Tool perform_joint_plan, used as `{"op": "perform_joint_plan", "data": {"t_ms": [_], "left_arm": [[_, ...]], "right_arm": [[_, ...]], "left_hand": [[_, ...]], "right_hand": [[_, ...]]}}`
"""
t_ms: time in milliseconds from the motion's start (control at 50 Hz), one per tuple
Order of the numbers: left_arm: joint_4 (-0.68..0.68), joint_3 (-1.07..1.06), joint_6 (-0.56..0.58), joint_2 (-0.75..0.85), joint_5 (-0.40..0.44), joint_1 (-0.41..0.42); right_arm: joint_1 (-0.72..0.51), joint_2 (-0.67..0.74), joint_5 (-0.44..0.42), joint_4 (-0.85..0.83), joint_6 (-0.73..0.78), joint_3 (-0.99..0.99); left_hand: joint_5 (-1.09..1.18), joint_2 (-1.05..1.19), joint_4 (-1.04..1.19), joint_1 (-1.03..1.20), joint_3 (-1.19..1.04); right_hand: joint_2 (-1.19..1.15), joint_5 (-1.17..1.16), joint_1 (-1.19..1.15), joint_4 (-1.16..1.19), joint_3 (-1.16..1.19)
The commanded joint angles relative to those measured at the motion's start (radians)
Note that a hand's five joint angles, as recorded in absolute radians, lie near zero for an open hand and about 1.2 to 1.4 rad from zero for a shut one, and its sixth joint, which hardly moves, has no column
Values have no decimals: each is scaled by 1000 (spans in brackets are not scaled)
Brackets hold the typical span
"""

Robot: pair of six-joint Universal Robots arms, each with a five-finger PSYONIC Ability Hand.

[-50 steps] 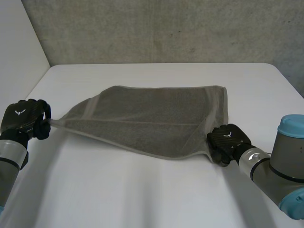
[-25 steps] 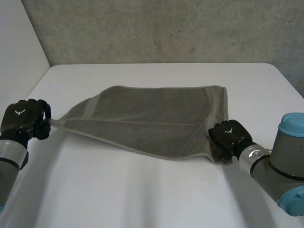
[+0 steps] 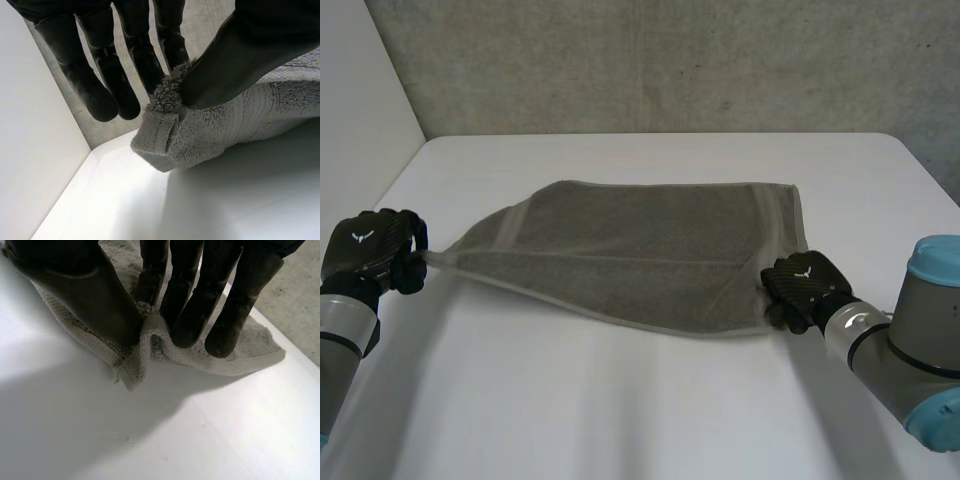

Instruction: Fold the towel.

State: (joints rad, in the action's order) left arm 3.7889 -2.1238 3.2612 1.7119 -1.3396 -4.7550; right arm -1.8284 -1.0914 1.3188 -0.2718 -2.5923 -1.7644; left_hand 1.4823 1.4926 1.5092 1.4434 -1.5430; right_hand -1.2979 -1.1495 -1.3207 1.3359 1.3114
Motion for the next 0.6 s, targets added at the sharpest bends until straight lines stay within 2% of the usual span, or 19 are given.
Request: {"op": "perform_joint_plan", "data": {"t_ms": [20,180,220,260,280,320,380,420,460,480,520,600], "left_arm": [[0,-1,0,0,0,1],[-15,-10,-3,-34,2,7],[-38,-11,-5,-75,3,10],[-74,-13,-5,-120,5,17],[-118,-15,-9,-161,8,24],[-164,-15,-15,-198,17,36],[-248,-10,-34,-282,55,52],[-288,-8,-44,-321,77,53],[-383,-8,-44,-379,106,55],[-383,-8,-44,-379,106,55],[-493,-4,-40,-422,112,55],[-596,5,-38,-457,115,53]], "right_arm": [[20,-96,7,5,-11,-4],[54,-196,2,54,-5,13],[74,-235,-4,97,-3,26],[124,-306,-24,242,6,74],[124,-306,-24,243,6,74],[161,-347,-70,420,9,135],[179,-360,-99,499,17,160],[234,-387,-159,620,55,186],[270,-409,-180,667,87,187],[302,-429,-197,712,124,186],[332,-441,-207,744,164,183],[380,-464,-233,815,228,178]], "left_hand": [[-261,-96,-113,-47,147],[-261,-96,-113,-47,147],[-261,-96,-113,-47,147],[-261,-96,-113,-47,147],[-261,-96,-113,-47,147],[-261,-96,-113,-47,147],[-261,-96,-113,-47,147],[-261,-96,-113,-47,147],[-261,-96,-113,-47,147],[-261,-96,-113,-47,147],[-261,-96,-113,-47,147],[-261,-96,-113,-47,147]], "right_hand": [[-98,-72,-76,60,85],[-98,-72,-76,60,85],[-98,-72,-76,60,85],[-98,-72,-76,60,85],[-98,-72,-76,60,85],[-98,-72,-76,60,85],[-98,-72,-76,60,85],[-98,-72,-76,60,85],[-98,-72,-76,60,85],[-98,-72,-76,60,85],[-98,-72,-76,60,85],[-98,-72,-76,60,85]]}}
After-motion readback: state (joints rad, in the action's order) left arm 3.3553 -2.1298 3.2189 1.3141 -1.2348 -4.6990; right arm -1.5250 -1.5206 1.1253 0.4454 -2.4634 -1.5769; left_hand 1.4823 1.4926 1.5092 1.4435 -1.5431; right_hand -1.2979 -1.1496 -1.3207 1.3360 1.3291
